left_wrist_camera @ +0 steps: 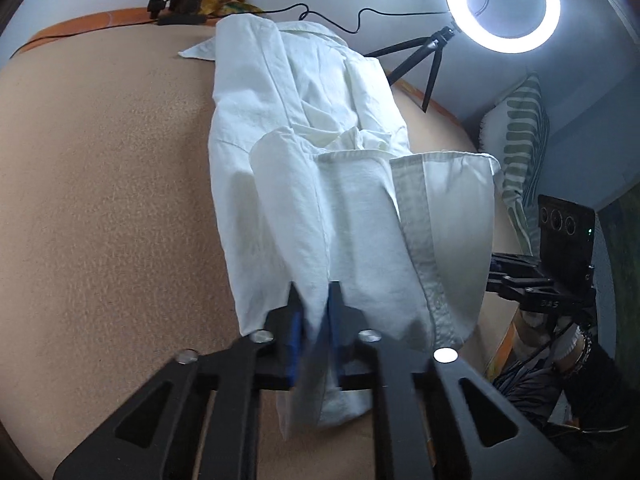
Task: Fold small clothes
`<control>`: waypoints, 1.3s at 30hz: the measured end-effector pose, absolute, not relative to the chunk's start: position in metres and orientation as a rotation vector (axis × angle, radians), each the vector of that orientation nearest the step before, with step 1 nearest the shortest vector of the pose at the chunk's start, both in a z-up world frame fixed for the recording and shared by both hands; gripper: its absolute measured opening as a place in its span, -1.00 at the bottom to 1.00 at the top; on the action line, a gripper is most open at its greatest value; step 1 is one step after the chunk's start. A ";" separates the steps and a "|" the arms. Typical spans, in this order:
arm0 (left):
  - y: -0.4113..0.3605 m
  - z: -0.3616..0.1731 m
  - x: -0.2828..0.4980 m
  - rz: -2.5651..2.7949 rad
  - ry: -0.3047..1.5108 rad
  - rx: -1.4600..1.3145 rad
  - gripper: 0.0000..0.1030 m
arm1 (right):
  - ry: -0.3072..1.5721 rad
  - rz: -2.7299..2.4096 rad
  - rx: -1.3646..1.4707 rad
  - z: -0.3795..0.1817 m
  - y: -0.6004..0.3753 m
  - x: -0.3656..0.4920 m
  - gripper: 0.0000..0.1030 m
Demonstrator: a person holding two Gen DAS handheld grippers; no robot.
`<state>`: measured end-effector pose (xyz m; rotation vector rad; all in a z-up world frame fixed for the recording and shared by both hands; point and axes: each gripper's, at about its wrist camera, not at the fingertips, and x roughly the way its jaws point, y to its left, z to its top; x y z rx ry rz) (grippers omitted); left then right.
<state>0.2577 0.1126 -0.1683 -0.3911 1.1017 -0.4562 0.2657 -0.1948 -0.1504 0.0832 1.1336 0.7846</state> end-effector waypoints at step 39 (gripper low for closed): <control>0.000 -0.152 0.263 -0.514 0.990 0.043 -0.71 | 1.206 0.703 0.033 -0.160 -0.222 0.229 -1.00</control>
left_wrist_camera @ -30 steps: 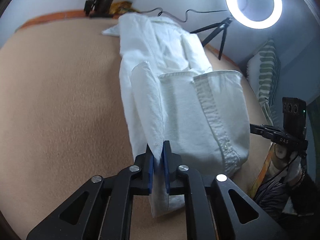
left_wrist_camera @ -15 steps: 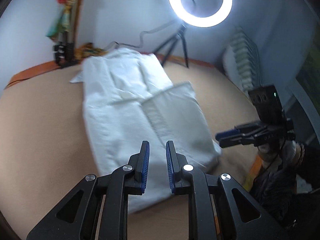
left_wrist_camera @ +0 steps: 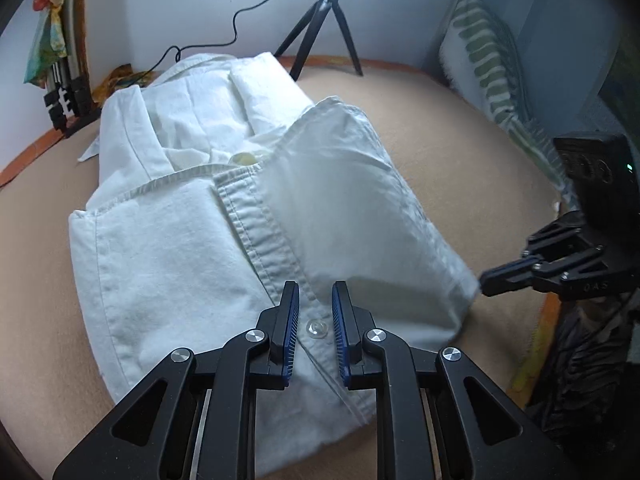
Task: Fold small clothes
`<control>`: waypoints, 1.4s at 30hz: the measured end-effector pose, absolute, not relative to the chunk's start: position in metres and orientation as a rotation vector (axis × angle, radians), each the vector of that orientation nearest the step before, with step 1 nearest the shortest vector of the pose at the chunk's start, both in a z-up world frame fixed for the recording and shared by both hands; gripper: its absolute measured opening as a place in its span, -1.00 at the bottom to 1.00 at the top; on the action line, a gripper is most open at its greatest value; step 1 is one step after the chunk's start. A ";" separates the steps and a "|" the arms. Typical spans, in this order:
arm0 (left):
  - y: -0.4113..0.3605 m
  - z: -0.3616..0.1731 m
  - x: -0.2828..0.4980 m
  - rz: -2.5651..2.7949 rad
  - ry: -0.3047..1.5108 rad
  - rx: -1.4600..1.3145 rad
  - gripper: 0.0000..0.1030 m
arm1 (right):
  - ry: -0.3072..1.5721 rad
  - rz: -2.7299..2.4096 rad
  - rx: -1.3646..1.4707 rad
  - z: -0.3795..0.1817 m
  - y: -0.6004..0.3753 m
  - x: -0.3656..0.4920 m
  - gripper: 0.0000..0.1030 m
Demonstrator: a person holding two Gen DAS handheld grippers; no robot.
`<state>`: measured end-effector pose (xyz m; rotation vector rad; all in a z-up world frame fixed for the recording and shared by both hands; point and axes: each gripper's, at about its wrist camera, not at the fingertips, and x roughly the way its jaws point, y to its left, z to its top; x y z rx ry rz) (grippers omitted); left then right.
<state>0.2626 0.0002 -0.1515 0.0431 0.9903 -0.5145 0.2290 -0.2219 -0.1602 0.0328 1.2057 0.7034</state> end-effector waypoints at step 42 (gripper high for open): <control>0.145 -0.102 0.345 -0.357 0.878 -0.267 -0.69 | 0.872 0.592 -0.070 -0.093 -0.192 0.352 -0.12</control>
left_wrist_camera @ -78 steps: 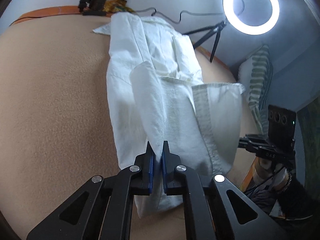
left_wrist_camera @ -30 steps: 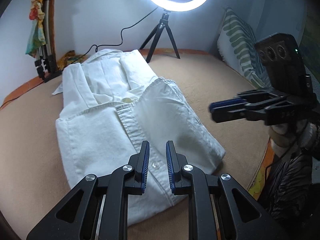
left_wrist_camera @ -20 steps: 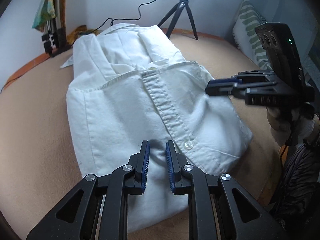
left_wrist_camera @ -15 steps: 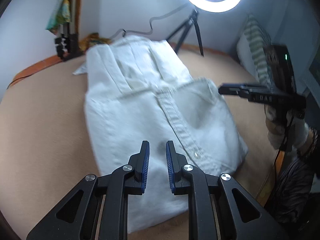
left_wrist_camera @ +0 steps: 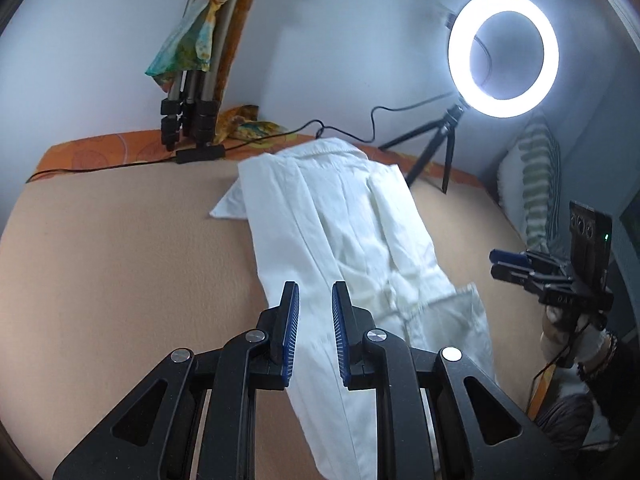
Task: Fold small clothes
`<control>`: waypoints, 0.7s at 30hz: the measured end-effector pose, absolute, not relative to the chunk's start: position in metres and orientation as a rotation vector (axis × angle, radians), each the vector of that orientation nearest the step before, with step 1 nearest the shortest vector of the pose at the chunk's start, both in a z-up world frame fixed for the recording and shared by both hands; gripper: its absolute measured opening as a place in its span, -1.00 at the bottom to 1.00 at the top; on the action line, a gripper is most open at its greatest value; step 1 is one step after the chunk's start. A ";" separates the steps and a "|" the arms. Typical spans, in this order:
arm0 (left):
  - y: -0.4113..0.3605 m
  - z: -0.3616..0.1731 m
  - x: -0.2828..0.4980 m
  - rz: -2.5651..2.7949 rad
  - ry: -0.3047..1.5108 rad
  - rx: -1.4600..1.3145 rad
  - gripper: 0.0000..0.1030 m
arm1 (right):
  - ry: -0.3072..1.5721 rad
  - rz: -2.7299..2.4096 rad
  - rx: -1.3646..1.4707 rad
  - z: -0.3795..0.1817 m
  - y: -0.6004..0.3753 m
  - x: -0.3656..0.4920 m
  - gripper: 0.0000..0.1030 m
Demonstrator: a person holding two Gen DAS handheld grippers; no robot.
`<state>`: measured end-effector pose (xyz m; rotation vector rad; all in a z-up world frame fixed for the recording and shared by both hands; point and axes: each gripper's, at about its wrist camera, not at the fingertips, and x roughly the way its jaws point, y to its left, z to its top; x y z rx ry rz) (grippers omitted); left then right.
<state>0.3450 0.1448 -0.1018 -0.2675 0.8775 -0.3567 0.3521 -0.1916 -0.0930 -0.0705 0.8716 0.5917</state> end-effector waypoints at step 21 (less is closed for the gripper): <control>0.166 -0.174 0.493 -0.373 0.949 -0.422 -0.32 | 0.963 0.657 0.218 -0.144 -0.202 0.514 -0.02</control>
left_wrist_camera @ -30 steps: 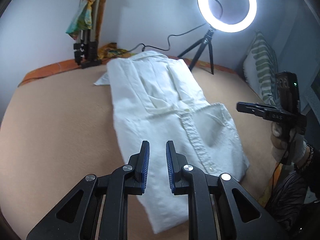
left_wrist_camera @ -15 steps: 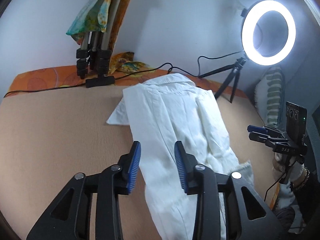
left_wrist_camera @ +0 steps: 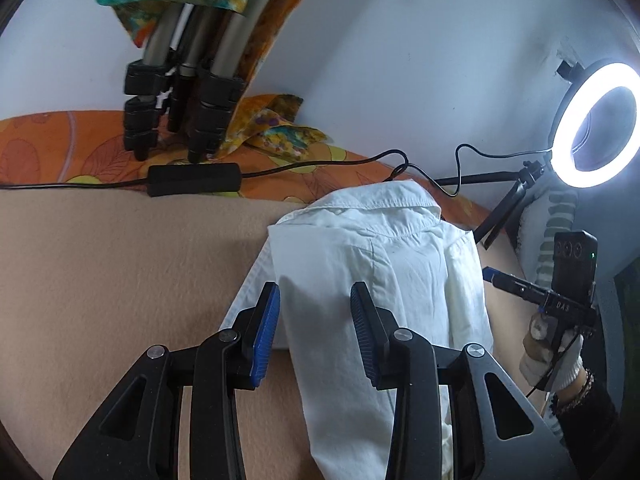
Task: Fold small clothes
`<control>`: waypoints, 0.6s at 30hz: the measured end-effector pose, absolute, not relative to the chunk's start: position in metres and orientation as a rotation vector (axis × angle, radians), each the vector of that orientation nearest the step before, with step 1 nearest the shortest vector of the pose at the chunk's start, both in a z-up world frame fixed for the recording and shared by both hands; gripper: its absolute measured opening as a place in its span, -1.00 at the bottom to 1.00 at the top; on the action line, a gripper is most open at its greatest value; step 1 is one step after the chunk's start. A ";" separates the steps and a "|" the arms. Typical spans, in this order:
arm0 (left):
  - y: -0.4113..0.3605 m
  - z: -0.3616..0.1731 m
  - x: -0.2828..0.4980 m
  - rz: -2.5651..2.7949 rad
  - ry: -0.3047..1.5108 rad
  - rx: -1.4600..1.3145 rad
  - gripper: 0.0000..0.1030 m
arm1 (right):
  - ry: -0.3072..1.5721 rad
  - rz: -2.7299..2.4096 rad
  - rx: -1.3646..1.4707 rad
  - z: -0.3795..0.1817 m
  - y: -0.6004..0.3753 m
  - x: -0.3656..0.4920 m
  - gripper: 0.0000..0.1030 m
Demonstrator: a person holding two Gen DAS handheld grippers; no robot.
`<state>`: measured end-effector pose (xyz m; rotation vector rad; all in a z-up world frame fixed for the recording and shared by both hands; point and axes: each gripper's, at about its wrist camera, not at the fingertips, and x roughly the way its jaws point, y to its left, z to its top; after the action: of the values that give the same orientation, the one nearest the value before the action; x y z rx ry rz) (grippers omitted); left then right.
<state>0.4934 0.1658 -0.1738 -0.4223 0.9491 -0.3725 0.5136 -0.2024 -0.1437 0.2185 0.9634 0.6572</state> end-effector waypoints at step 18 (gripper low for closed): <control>0.156 -0.176 0.514 -0.455 0.865 -0.471 -0.93 | 0.951 0.686 0.211 -0.140 -0.168 0.536 -0.97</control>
<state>0.5141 0.1556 -0.1763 -0.4712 0.8651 -0.4546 0.5361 -0.1680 -0.1403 0.2114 0.9515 0.6858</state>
